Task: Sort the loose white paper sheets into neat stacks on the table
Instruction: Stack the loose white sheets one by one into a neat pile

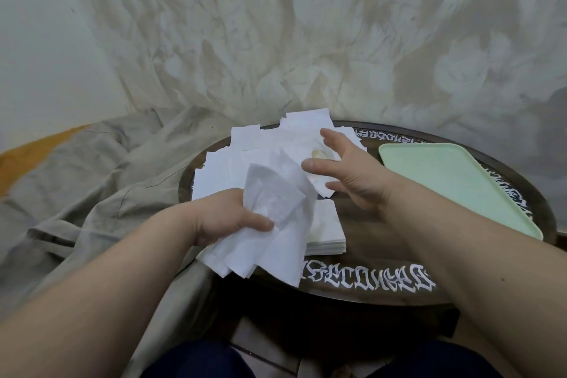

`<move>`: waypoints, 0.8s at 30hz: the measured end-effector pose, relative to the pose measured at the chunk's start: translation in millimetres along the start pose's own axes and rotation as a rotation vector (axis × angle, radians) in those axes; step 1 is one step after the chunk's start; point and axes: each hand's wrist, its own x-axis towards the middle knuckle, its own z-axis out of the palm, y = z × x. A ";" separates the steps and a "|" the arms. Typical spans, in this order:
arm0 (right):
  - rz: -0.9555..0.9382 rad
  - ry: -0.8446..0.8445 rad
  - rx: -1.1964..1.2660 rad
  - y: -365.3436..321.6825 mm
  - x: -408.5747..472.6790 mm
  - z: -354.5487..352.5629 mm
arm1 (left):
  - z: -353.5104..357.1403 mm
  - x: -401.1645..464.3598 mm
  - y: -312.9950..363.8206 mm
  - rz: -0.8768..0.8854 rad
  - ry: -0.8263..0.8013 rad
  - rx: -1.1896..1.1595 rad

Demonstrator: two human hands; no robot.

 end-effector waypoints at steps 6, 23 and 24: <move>0.088 -0.124 -0.072 -1.6 1.4 5.5 | -1.4 -1.8 10.1 -0.012 -0.036 0.318; 0.045 0.007 -0.258 15.3 -2.2 -13.1 | -0.7 21.0 -0.4 -0.049 0.148 0.032; 0.047 0.052 -0.265 16.4 -1.9 -14.1 | -1.9 20.7 -0.3 -0.037 0.165 0.014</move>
